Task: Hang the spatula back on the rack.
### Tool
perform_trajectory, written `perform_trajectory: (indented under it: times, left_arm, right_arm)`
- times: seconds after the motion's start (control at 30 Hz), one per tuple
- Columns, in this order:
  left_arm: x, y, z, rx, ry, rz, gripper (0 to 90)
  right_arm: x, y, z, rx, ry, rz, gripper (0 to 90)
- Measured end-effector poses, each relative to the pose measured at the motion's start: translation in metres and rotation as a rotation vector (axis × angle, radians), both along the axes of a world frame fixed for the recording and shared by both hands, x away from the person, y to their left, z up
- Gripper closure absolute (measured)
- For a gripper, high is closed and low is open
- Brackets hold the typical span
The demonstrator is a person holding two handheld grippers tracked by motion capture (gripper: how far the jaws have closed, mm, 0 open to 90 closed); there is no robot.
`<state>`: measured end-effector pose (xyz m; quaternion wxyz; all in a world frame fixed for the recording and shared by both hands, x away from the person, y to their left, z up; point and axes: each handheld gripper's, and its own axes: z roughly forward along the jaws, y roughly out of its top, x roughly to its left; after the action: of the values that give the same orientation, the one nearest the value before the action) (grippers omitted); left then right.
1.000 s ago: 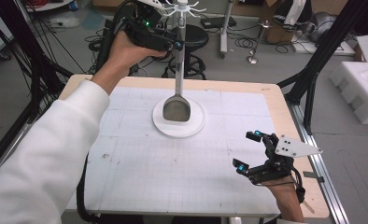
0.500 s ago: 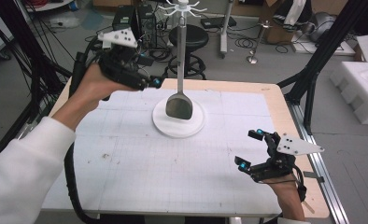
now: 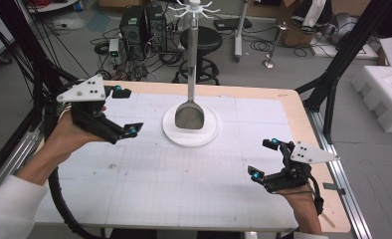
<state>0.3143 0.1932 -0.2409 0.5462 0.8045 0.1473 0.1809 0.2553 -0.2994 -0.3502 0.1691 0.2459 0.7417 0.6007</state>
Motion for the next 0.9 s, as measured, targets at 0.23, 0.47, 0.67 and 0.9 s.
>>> perform_trajectory:
  times: [0.23, 0.47, 0.67, 0.9]
  left_arm:
    - [-0.024, 0.033, -0.044, -0.052, 0.006, 0.054, 1.7]
    - [-0.038, 0.062, -0.101, -0.088, 0.063, 0.083, 1.7]
    - [-0.047, 0.082, -0.136, -0.12, 0.126, 0.128, 1.7]
    - [-0.051, 0.089, -0.152, -0.163, 0.128, 0.135, 1.7]
  right_arm:
    - [0.002, 0.001, -0.001, -0.001, 0.003, 0.0, 0.4]
    - [0.003, 0.004, -0.008, -0.012, 0.023, 0.001, 0.4]
    - [0.004, 0.003, -0.012, -0.013, 0.026, 0.0, 0.4]
    - [0.005, 0.003, -0.017, -0.022, 0.026, -0.006, 0.4]
